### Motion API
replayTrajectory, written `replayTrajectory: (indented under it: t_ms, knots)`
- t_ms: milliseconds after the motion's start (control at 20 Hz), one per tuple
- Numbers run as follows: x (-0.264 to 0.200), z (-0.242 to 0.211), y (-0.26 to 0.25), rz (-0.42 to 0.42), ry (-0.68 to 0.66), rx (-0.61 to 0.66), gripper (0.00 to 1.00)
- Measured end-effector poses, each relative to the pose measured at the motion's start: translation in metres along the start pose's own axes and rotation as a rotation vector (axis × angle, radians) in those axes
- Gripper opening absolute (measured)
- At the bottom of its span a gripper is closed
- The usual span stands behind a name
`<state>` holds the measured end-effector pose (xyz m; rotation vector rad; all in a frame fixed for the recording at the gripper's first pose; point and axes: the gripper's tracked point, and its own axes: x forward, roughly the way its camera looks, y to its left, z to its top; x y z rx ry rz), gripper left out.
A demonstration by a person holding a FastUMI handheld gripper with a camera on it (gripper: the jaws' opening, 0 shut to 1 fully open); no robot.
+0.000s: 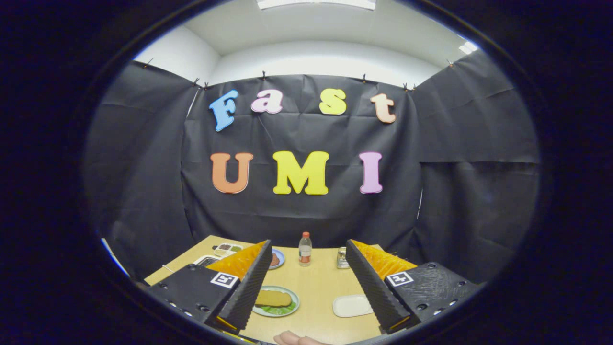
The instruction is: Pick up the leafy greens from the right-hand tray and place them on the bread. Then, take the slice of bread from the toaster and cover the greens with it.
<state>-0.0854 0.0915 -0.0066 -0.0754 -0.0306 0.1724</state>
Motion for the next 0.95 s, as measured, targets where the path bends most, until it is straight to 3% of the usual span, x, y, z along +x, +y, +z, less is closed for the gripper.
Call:
replayTrajectory:
  t_ms: [500,950]
  knots:
    - [-0.003,-0.02,-0.042,0.039,0.018,0.001,0.95]
    - [0.009,-0.038,-0.055,-0.038,0.065,0.052,0.95]
